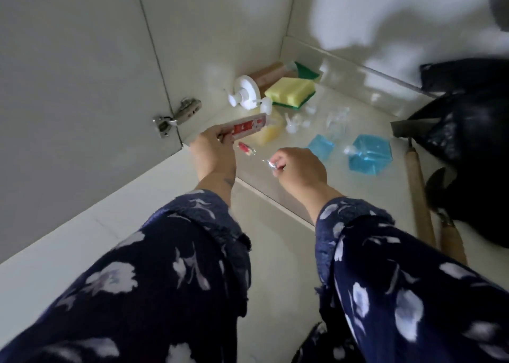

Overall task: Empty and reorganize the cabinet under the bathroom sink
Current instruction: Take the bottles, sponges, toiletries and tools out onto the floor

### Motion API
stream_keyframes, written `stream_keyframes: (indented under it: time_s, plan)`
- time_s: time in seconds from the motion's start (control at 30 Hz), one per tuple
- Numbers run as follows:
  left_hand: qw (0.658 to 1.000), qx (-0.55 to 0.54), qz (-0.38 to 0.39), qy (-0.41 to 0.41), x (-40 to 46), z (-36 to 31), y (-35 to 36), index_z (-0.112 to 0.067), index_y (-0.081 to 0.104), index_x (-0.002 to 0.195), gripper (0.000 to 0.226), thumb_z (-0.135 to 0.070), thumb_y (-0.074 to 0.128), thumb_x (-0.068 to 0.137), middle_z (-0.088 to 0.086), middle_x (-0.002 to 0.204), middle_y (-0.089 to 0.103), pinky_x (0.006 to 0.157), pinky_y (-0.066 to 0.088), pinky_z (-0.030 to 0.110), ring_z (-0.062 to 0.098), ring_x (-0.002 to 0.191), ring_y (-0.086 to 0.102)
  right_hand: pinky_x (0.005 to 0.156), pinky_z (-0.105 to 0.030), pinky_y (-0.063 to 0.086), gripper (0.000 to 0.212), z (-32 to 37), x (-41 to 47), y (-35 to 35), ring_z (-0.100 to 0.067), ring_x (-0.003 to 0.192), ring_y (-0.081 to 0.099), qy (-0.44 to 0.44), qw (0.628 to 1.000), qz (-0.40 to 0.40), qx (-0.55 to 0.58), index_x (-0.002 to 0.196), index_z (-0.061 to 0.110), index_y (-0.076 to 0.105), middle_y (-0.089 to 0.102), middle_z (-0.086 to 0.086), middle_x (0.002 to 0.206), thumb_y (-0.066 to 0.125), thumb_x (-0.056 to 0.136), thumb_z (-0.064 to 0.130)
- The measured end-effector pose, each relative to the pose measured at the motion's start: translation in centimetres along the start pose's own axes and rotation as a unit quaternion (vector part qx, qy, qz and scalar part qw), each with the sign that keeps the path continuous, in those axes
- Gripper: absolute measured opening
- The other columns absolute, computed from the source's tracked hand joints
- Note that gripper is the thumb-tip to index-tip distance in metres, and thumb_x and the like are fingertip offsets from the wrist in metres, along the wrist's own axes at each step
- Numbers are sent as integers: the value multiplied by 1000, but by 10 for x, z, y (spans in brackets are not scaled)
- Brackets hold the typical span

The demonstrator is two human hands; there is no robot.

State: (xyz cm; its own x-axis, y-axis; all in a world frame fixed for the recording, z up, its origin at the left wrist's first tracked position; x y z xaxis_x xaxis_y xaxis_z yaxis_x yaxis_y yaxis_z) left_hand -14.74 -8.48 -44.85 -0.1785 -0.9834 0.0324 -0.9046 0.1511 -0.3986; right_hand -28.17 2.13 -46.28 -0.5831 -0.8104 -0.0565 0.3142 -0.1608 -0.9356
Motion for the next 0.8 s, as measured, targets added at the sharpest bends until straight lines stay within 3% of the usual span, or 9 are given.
stream_keyframes:
  time_s: [0.17, 0.4, 0.6, 0.8]
  plan:
    - [984, -41, -132, -116, -9, 74, -74, -18, 72, 107, 23, -9, 56, 92, 2, 97, 72, 74, 51, 21, 17, 86, 67, 83, -28, 50, 23, 71, -3, 52, -21, 101, 62, -54, 997, 54, 13, 104, 28, 68, 68, 3, 108, 56, 88, 17]
    - [927, -73, -257, -262, -59, 190, -134, -15, 72, 106, 19, -13, 59, 92, 5, 98, 73, 83, 57, 31, 21, 86, 69, 76, -24, 44, 27, 123, -41, 161, -20, 97, 62, -80, 985, 148, 32, 104, 22, 66, 67, 2, 104, 52, 88, 6]
    - [906, -30, -250, -340, -102, 266, -147, -16, 70, 113, 25, -9, 56, 94, 6, 103, 72, 85, 55, 30, 19, 87, 65, 68, -23, 42, 28, 125, -68, 242, -17, 82, 58, -47, 976, 210, 19, 107, 23, 66, 68, 2, 103, 50, 90, 8]
    - [899, -19, -201, -389, -125, 318, -134, -17, 66, 120, 30, -7, 54, 94, 5, 107, 69, 75, 51, 24, 18, 80, 60, 73, -22, 41, 29, 124, -85, 301, -22, 100, 63, -39, 972, 231, 8, 111, 23, 66, 68, 0, 111, 50, 91, 8]
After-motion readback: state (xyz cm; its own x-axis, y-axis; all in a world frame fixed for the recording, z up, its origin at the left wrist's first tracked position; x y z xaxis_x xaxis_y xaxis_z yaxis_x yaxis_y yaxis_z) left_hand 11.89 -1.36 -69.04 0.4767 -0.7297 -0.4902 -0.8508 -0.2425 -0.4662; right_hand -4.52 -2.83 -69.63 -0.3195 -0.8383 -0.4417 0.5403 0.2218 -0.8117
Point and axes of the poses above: each hand's wrist, its own x-axis towards the middle knuckle, its own y-axis out of the palm, z = x × y, the point moved 5 cm from there along x, towards the middle knuckle
